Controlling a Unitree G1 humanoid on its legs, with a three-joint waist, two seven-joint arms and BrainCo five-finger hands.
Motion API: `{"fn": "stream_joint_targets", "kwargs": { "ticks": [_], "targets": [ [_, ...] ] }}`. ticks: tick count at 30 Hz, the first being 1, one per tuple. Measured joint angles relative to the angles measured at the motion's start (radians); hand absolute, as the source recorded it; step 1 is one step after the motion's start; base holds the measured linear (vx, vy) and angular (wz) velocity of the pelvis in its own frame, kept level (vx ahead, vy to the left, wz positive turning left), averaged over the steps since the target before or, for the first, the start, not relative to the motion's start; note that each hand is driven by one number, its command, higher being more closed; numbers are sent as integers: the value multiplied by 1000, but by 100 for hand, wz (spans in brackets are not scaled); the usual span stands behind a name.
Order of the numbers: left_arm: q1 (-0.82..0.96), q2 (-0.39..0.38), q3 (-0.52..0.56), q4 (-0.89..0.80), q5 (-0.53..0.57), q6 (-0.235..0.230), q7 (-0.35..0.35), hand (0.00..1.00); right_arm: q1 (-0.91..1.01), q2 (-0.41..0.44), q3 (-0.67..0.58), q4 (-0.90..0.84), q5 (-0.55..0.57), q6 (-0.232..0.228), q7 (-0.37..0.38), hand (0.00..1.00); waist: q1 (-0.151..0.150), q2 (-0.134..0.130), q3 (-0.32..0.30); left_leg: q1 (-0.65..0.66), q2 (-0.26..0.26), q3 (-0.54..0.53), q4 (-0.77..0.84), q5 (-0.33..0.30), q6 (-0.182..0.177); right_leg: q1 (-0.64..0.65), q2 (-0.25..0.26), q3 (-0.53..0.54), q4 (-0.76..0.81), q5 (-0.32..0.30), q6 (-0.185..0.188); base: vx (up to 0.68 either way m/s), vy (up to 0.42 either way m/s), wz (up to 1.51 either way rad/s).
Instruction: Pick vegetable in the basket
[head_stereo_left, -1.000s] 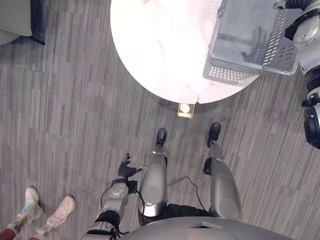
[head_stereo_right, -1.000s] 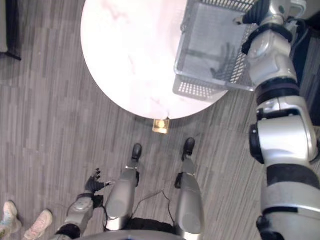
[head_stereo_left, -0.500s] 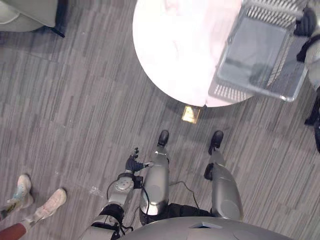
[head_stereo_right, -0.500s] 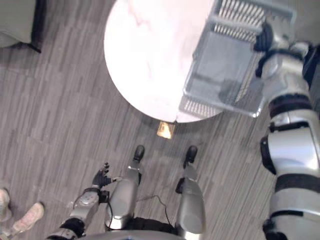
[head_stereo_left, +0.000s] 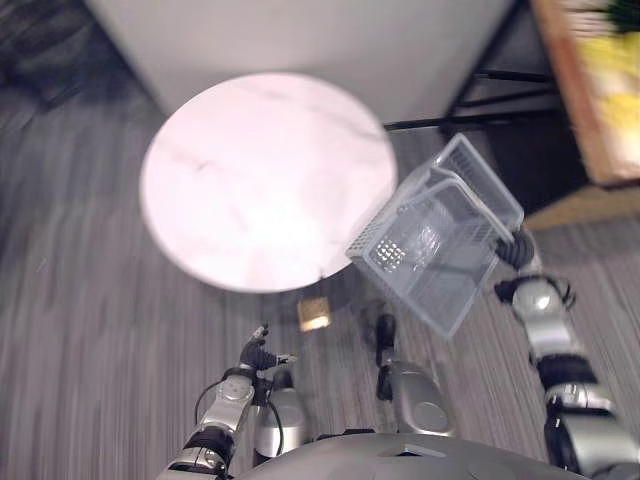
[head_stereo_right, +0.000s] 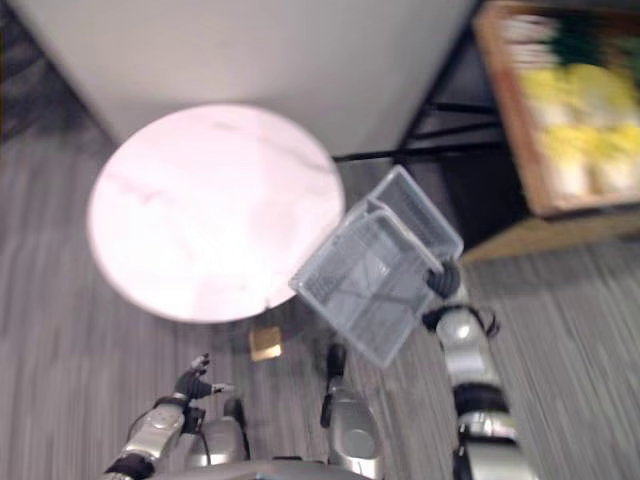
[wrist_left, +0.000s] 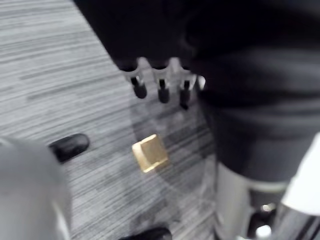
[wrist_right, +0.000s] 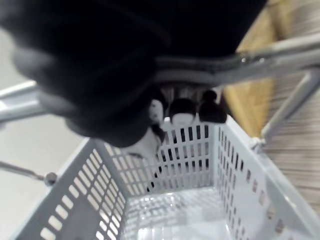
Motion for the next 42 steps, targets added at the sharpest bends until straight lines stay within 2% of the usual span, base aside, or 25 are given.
{"fn": "stream_joint_targets", "kwargs": {
  "ticks": [2, 3, 5, 7, 10, 12, 13, 15, 16, 18, 20, 23, 24, 26, 27, 29, 30, 31, 32, 34, 36, 38, 40, 41, 42],
  "targets": [
    [12, 7, 39, 24, 0, 13, 1, 0, 86, 41, -11, 21, -1, 0, 1, 100, -10, 17, -25, 57, 34, 123, 14, -15, -19, -8, 8, -88, 32, -1, -37, 168, -9, -193],
    [9, 9, 44, 27, 0, 20, 2, 0, 112, 61, -32, 56, -3, 2, 5, 100, -33, 27, -31, 89, 50, 214, 17, -17, -21, -8, -18, -235, 95, -76, -76, 147, -73, -183],
    [3, 7, 43, 27, 0, 19, 1, 0, 122, 85, -53, 123, -1, 6, 12, 100, -39, 42, -41, 120, 61, 293, 12, -25, -41, -37, -90, -360, 230, -125, -83, 136, -88, -147],
    [-11, -8, 51, 61, 23, 23, -1, 0, 141, 135, -82, 206, 0, 9, 28, 100, -53, 66, -61, 177, 57, 404, 7, 28, -80, -93, -41, -284, 290, -171, -120, 174, -150, -146],
    [-6, -41, 55, 69, 94, 25, -1, 0, 149, 167, -117, 291, 0, -3, 28, 100, -70, 73, -70, 183, 82, 437, 156, 125, -91, -95, 14, -184, 282, -213, -103, 231, -206, -120],
    [23, -58, 55, 75, 124, 31, 2, 0, 150, 164, -116, 341, -2, 2, 26, 100, -61, 82, -76, 109, 171, 359, 447, 218, -53, -54, 86, -102, 203, -221, -106, 343, -192, -189],
    [35, -75, 70, 95, 127, 35, 7, 0, 146, 151, -101, 401, -3, 9, 25, 100, -52, 95, -76, -25, 162, 155, 714, 98, 15, -13, 171, 3, 123, -183, -130, 311, -137, -175],
    [36, -81, 94, 88, 117, 39, 11, 0, 133, 122, -88, 499, -5, 18, 25, 100, -12, 100, -71, -117, 66, -41, 791, -10, 6, 37, 237, 110, 72, -172, -130, 281, -82, -213],
    [39, -82, 102, 77, 113, 35, 22, 0, 131, 111, -68, 571, -15, 33, 25, 100, 20, 94, -64, -175, 22, -115, 780, -63, 25, 123, 271, 164, 12, -162, -113, 314, -40, -190],
    [43, -74, 103, 56, 101, 20, 33, 0, 147, 111, -76, 592, -10, 50, 25, 100, 23, 75, -49, -252, -12, -158, 713, -98, 54, 187, 290, 230, -28, -162, -113, 296, -14, -118],
    [42, -79, 102, 46, 63, 12, 36, 0, 141, 96, -100, 593, 10, 56, 24, 100, 38, 74, -47, -336, -80, -243, 506, -96, 43, 222, 299, 321, -72, -167, -120, 263, 62, -158],
    [35, -98, 102, 48, 29, 3, 49, 0, 149, 79, -118, 594, 30, 59, 24, 100, 55, 107, -43, -411, -112, -314, 183, 21, 40, 277, 319, 398, -140, -161, -110, 343, 156, -163],
    [34, -101, 102, 48, 28, 3, 48, 0, 164, 79, -136, 604, 31, 64, 24, 100, 66, 112, -44, -410, -116, -315, 187, 71, 70, 288, 327, 430, -101, -197, -118, 391, 173, -157],
    [45, -91, 103, 52, 28, 3, 48, 0, 185, 92, -132, 598, 30, 56, 26, 100, 74, 98, -56, -377, -133, -314, 219, 98, 135, 290, 317, 464, 2, -285, -71, 479, 169, -116],
    [47, -68, 101, 66, 26, 3, 48, 0, 192, 118, -125, 596, 33, 53, 22, 100, 60, 63, -64, -320, -148, -289, 202, 42, 141, 232, 294, 468, 213, -352, 59, 523, 147, -81],
    [36, -56, 89, 69, 7, 3, 47, 0, 186, 142, -116, 595, 40, 48, 23, 100, 49, 44, -49, -252, -152, -283, 192, 7, 144, 124, 284, 436, 510, -315, 207, 498, 115, -36],
    [36, -37, 65, 77, -1, 4, 46, 0, 195, 169, -120, 596, 47, 47, 22, 100, 28, 36, -41, -185, -158, -285, 172, -10, 153, 52, 244, 376, 708, -282, 203, 494, 59, 9],
    [36, -39, 57, 79, -1, 8, 46, 0, 201, 172, -119, 597, 50, 47, 23, 100, 25, 32, -41, -118, -161, -286, 138, -13, 158, 30, 206, 331, 775, -319, 134, 597, 29, 17],
    [33, -51, 54, 75, -1, 12, 46, 0, 212, 166, -125, 597, 52, 46, 23, 100, 18, 48, -42, -56, -150, -295, 95, -13, 158, 11, 177, 285, 776, -350, 83, 413, -9, 14],
    [18, -77, 54, 74, -1, 13, 46, 0, 218, 165, -153, 596, 68, 39, 22, 100, 0, 91, -40, 5, -100, -329, 49, -13, 158, -36, 162, 231, 648, -374, 46, 520, -59, 46],
    [-2, -93, 54, 73, -1, 13, 46, 0, 218, 164, -174, 589, 69, 32, 19, 100, -22, 108, -38, 14, -57, -375, 37, -13, 158, -91, 147, 259, 397, -322, 56, 645, -216, 76],
    [-20, -99, 59, 73, -1, 13, 46, 0, 223, 164, -201, 586, 70, 29, 19, 100, -34, 95, -40, 22, -40, -415, 39, -22, 143, -108, 118, 368, 140, -174, 71, 578, -317, 77],
    [-9, -95, 81, 75, -1, 12, 46, 0, 255, 173, -232, 592, 73, 29, 22, 100, -37, 67, -43, 59, -30, -464, 48, -66, 90, -60, 73, 433, -14, 10, 168, 534, -380, 84],
    [-14, -132, 94, 76, -1, 11, 43, 0, 234, 164, -270, 607, 76, 38, 20, 100, -36, 119, -22, 62, 16, -496, 90, -74, 86, -60, 110, 395, 87, -66, 130, 507, -393, 77],
    [-4, -157, 124, 75, -1, 5, 42, 0, 234, 166, -275, 607, 77, 38, 20, 100, -33, 118, -22, 49, 9, -532, 145, -33, 84, -66, 101, 370, 194, -130, 86, 468, -373, 76]
  ]
}}
